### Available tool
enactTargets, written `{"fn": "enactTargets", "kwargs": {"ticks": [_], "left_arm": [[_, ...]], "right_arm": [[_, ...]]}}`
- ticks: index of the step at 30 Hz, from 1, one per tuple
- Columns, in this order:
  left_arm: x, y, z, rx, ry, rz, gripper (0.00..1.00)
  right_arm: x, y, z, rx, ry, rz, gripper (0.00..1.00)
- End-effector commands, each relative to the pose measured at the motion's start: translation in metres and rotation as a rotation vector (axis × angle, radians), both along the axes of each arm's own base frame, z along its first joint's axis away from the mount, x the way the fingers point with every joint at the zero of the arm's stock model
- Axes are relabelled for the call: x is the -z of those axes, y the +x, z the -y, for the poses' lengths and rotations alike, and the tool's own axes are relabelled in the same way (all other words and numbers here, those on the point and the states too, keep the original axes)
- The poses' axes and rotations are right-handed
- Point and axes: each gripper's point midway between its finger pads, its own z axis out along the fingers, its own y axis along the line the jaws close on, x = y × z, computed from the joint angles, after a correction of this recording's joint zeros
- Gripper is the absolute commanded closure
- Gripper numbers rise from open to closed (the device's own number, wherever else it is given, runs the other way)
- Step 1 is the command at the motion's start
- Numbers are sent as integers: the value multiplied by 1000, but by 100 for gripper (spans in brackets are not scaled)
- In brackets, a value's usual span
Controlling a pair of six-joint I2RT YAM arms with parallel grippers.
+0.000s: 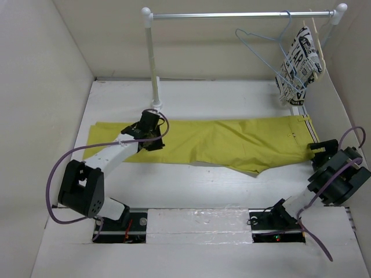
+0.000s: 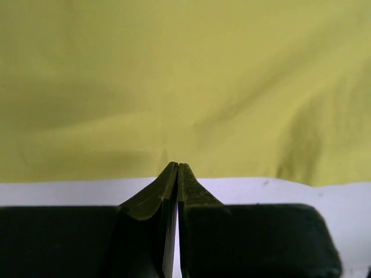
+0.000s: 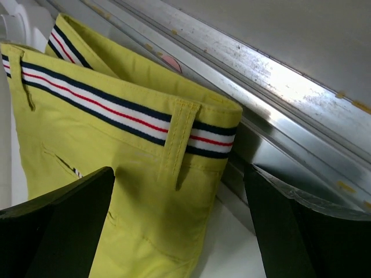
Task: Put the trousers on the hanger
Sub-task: Fold the trousers at the center of the board.
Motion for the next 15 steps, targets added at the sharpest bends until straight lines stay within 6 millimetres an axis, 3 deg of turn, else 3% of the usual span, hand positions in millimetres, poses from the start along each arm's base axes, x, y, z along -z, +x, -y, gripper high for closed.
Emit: {"fn": "enactTargets", "kwargs": {"ticks": [1,2,7,9,10,11,15], "left_arm": [[-42,14,26,78,-102,96,100],[-41,14,29,91,-100,96,100],[-18,13,33,106,37,79,100],[-12,6,44,131,32,70,100],[-12,7,44,131,31,72,100],[-11,4,49,137,23,70,100],[3,3,49,129,48,43,100]], "right_arm": [[-19,22,13,-24,-61,125,2],[-10,23,12,-23,-37,121,4],[-13,37,12,-59,-77,176,15],[-26,45,8,-92,-123,204,35],[-33,45,8,-95,-142,218,35],[-39,48,3,-109,-157,227,54],[-83,50,-21,-137,-257,273,88]]}}
